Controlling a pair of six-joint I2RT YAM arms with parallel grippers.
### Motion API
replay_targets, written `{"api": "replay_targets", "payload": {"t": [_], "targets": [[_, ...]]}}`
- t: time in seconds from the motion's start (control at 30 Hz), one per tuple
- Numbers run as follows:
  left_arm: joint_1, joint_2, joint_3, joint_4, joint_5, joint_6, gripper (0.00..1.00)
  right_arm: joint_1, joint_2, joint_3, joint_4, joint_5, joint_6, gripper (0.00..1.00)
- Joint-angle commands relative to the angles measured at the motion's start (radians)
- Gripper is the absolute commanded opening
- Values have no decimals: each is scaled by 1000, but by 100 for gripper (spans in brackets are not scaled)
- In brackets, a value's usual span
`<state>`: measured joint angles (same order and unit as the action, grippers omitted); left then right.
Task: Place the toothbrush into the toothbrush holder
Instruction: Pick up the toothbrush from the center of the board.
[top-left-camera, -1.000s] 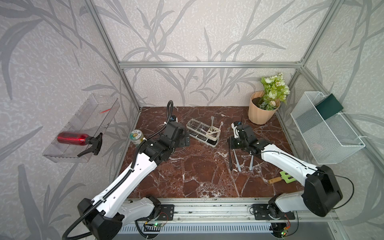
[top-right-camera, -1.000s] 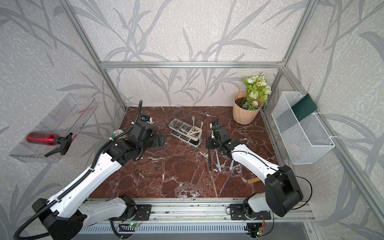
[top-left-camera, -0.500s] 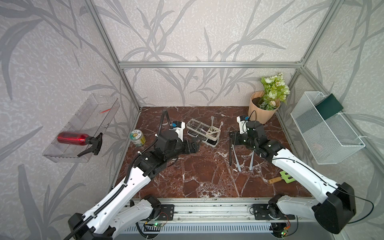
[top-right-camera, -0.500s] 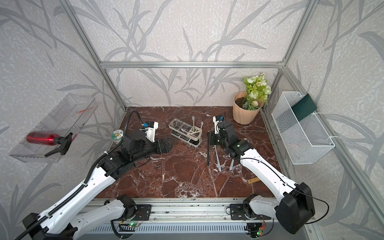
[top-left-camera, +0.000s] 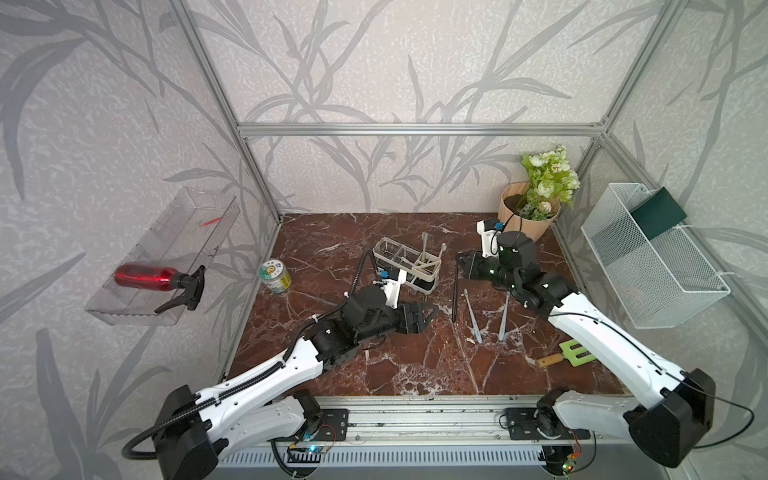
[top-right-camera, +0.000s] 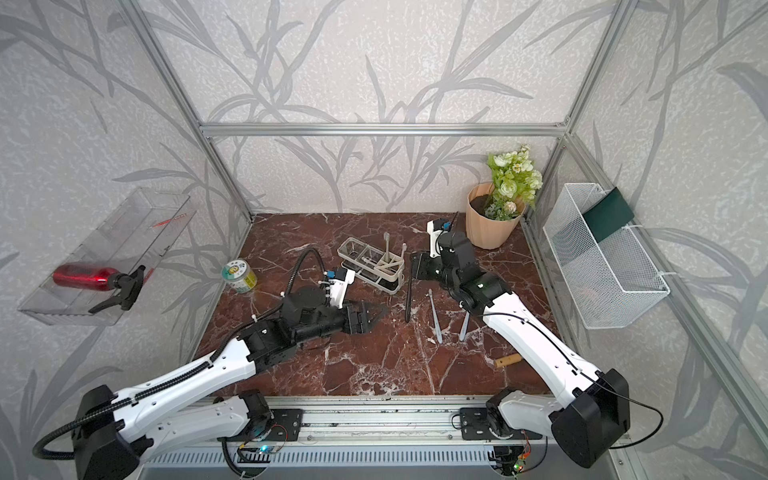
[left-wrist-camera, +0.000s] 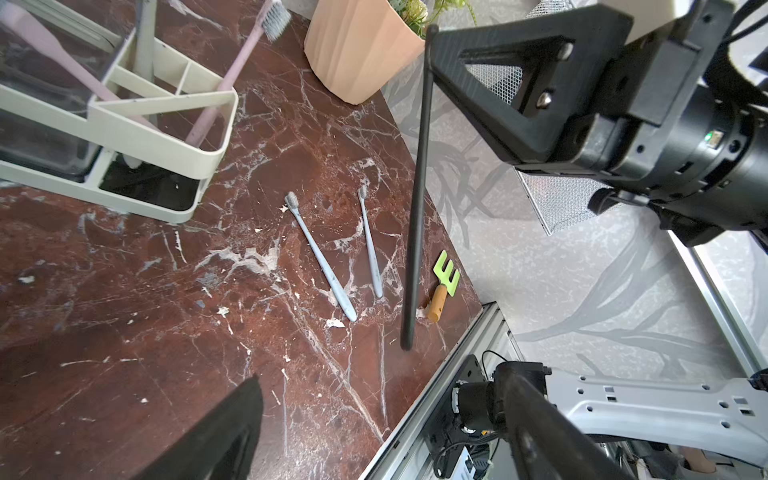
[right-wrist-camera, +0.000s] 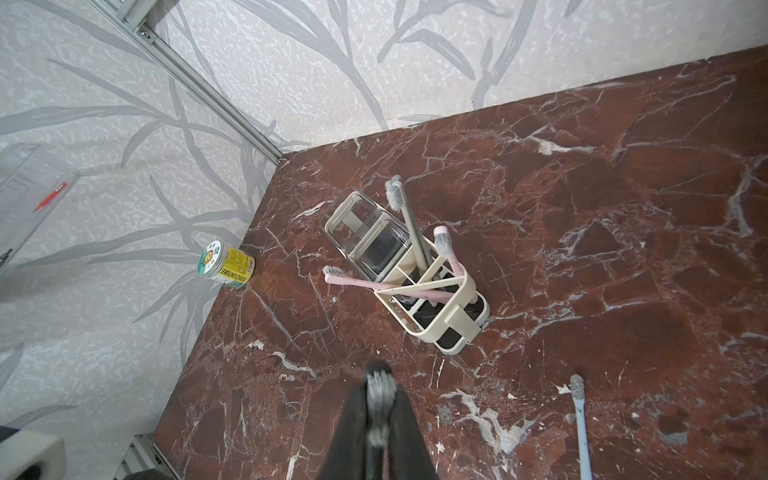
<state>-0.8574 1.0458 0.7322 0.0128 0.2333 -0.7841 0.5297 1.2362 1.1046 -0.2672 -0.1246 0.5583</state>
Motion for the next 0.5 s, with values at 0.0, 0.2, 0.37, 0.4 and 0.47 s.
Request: {"api": "replay_targets", "payload": {"t": [0.0,0.2,0.37,0.4,0.47], "targets": [[-21,37,14,91,0,-30,78,12,6,30,-5,-7,24,0],[-77,118,29,128,-21,-35,78,37,13,44,-7,4,27,0],[-107,162,32,153,-35,-41,75,54,17,50,-2,10,32,0],[-110,167,34,157,-39,-43,73,59,18,50,-1,10,32,0],[-114,180,40,160,-44,-44,70,68,22,50,2,16,32,0]]}}
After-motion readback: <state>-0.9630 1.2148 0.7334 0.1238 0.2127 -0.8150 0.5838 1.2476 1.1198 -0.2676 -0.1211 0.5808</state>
